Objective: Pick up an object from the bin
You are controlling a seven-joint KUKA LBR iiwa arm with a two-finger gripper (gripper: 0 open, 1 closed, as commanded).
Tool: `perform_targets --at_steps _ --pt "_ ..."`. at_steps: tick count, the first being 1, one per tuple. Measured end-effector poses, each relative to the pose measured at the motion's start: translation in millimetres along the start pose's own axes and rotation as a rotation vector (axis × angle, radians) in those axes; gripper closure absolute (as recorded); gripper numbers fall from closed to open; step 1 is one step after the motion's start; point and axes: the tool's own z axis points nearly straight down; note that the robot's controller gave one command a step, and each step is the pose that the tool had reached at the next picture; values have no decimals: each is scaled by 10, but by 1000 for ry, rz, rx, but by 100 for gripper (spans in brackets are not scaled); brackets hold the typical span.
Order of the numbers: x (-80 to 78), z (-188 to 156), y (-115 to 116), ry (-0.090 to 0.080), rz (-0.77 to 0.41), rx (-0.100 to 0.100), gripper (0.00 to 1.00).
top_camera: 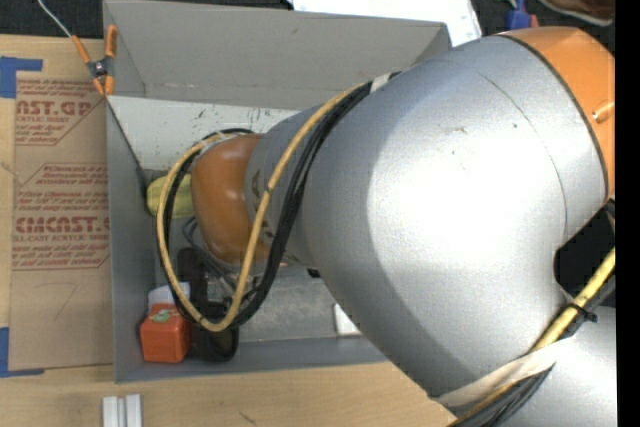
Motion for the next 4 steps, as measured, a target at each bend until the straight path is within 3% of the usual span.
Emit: perform_targets --at_steps 1,2,3,4 --pt "-1 -2 4 -2 -16 0 100" --pt "20 -808 -79 4 -52 -3 100" --pt "-70 -1152 -129 -5 -22 -1 100" --pt "-135 -602 -47 -1 119 -3 100"
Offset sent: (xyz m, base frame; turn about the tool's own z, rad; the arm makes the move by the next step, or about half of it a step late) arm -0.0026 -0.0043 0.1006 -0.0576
